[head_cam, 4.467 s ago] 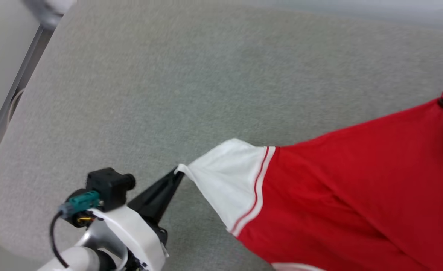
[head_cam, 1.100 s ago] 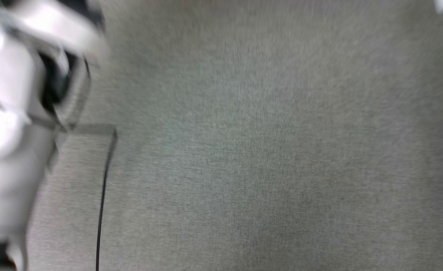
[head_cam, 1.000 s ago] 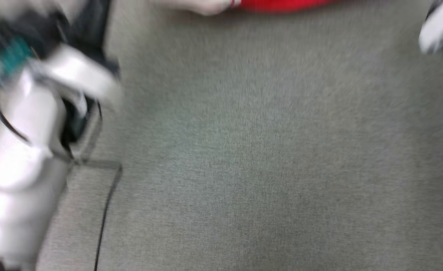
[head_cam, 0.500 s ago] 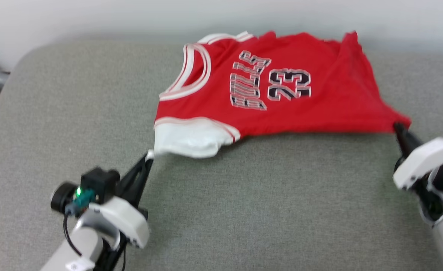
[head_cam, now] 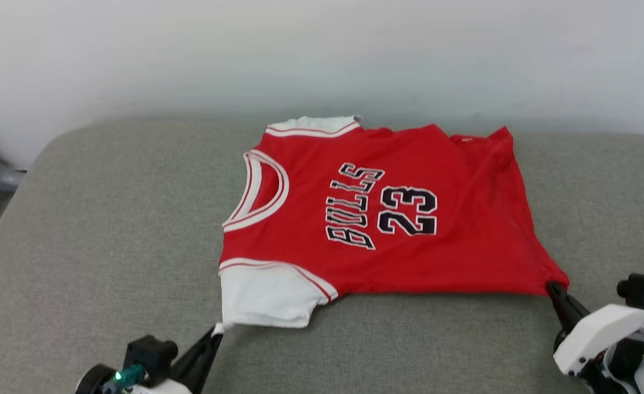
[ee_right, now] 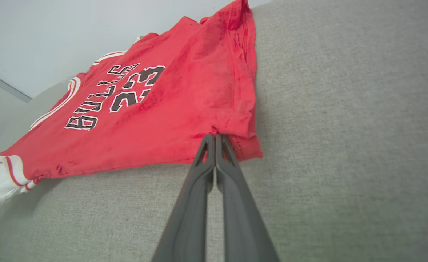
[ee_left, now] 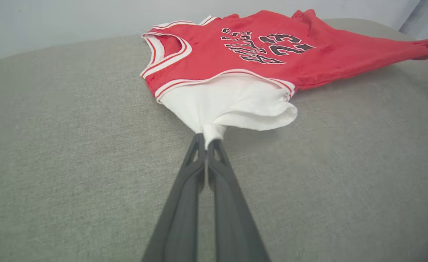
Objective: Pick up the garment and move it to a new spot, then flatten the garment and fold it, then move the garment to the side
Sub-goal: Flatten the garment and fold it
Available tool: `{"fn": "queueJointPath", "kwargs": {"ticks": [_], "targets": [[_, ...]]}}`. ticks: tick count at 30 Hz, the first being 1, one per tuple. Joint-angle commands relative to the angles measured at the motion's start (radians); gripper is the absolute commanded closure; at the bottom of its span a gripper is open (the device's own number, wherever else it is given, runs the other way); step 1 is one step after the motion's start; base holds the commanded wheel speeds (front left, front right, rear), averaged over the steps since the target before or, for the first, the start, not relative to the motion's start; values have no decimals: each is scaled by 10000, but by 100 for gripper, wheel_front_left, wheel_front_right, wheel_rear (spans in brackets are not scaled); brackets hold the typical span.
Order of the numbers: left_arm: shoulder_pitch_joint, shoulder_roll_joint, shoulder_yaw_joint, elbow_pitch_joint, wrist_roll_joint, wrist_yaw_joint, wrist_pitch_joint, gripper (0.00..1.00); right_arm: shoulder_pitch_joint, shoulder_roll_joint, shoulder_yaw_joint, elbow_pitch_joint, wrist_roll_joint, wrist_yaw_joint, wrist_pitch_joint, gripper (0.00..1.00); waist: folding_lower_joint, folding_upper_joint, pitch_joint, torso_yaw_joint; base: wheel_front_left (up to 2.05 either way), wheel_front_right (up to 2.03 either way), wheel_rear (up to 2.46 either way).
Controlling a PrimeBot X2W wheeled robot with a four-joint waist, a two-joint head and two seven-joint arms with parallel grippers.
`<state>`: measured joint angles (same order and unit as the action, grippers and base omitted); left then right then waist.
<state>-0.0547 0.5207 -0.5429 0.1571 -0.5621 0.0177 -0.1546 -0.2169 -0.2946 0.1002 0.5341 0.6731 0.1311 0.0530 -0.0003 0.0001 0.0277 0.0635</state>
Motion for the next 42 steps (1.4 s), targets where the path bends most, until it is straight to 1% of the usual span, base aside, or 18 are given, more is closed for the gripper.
{"fn": "queueJointPath", "kwargs": {"ticks": [1, 4, 8, 9, 10, 13, 19, 23, 26, 31, 32, 36, 38, 42], "targets": [[319, 85, -57, -180, -91, 4, 102, 100, 353, -6, -38, -192, -104, -8, -6, 100, 3, -1, -303, -138, 0, 0, 0], [864, 318, -178, -609, -233, -14, 365, 100, 900, -6, -168, -641, -124, -8, 55, 100, 3, -1, -424, -212, 0, 0, 0], [1608, 638, -248, -1309, -484, 60, 679, 100, 1674, -172, -414, -1292, -225, -8, 282, 100, 3, -1, -490, -259, 0, 0, 0], [1789, 709, -294, -1519, -576, 8, 762, 100, 1885, -201, -497, -1462, -203, -8, 370, 100, 3, -1, -494, -257, 0, 0, 0], [2094, 842, -441, -1890, -807, -182, 997, 100, 2301, -256, -684, -1842, -129, -8, 556, 100, 3, -1, -494, -232, 0, 0, 0], [2560, 921, -430, -2354, -1215, -152, 1201, 100, 2959, -343, -1007, -2404, -88, -8, 959, 100, 3, -1, -482, -188, 0, 0, 0], [3341, 1199, -307, -3118, -1535, 46, 1137, 100, 4235, -248, -1752, -3564, -13, -10, 1946, 100, 3, -1, -461, -125, 0, 0, 0], [3202, 1269, -61, -3397, -1399, 165, 794, 100, 4624, -64, -2132, -4254, -4, -10, 2314, 100, 3, -1, -433, -91, 0, 0, 0], [2487, 1121, 223, -3492, -985, 217, 205, 100, 4455, 158, -2388, -4943, -107, -8, 2545, 100, 3, -1, -371, -76, 0, 0, 0], [1594, 1033, 286, -3295, -716, 31, 124, 100, 4034, 237, -2547, -5469, -342, -8, 2923, 100, 3, -1, -117, -135, 0, 0, 0], [1594, 1033, 286, -3295, -716, 31, 124, 100, 4034, 237, -2547, -5469, -342, -8, 2923, 100, 3, -1, -117, -135, 0, 0, 0], [752, 994, 365, -3092, -661, -155, 274, 100, 3356, 258, -2505, -5588, -554, -8, 3328, 100, 3, -1, 345, -257, 0, 0, 0], [330, 1021, 406, -2930, -613, -240, 386, 100, 2950, 126, -2361, -5524, -727, -8, 3503, 100, 3, -1, 606, -319, 0, 0, 0], [-532, 1006, 531, -2561, -582, -417, 533, 100, 2011, 160, -2202, -5273, -797, -8, 3799, 100, 3, -1, 1148, -419, 0, 0, 0]]}}
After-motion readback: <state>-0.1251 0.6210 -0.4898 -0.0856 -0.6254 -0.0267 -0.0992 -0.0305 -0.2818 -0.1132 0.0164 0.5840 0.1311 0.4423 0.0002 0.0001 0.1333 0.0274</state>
